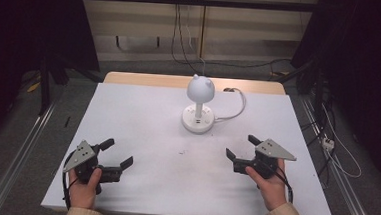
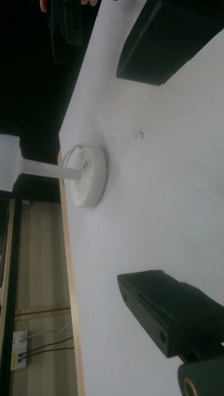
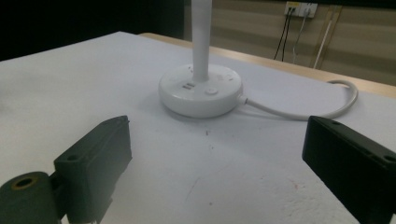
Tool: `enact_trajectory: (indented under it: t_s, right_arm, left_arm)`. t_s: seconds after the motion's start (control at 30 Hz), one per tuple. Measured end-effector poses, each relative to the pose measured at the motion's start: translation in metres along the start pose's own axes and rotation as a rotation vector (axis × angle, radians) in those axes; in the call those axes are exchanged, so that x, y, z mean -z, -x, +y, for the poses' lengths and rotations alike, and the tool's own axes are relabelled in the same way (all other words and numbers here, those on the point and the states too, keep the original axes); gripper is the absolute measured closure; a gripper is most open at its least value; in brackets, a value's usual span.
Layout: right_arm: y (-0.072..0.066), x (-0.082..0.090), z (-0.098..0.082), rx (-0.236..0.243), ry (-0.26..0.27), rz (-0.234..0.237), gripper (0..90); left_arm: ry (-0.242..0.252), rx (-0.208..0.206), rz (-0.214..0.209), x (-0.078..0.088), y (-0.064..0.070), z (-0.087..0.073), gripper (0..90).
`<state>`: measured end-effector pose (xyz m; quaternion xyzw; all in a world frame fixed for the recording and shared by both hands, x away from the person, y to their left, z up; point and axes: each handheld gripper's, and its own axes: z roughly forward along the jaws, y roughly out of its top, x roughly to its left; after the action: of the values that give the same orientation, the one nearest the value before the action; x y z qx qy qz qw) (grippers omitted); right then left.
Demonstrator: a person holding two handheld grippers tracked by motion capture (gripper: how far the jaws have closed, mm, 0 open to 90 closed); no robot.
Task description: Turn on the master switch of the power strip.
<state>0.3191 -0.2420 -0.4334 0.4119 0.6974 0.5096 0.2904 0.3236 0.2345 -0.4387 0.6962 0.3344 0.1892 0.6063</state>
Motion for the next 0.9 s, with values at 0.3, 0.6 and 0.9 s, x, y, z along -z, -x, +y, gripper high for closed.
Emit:
enact_trajectory:
  t_s: [0.3,0.6,0.9]
  right_arm:
    - [-0.006,-0.014,0.007,0.007,-0.011,0.021,7.6]
    - [-0.008,-0.027,0.022,0.010,-0.007,0.022,8.1]
    - [-0.004,-0.037,0.025,-0.012,-0.021,0.006,9.8]
  left_arm:
    - [0.009,-0.002,0.002,0.000,0.000,0.001,3.1]
    - [0.005,-0.006,-0.004,-0.001,0.001,0.001,3.1]
    - [0.004,-0.001,-0.004,-0.002,0.001,0.001,3.2]
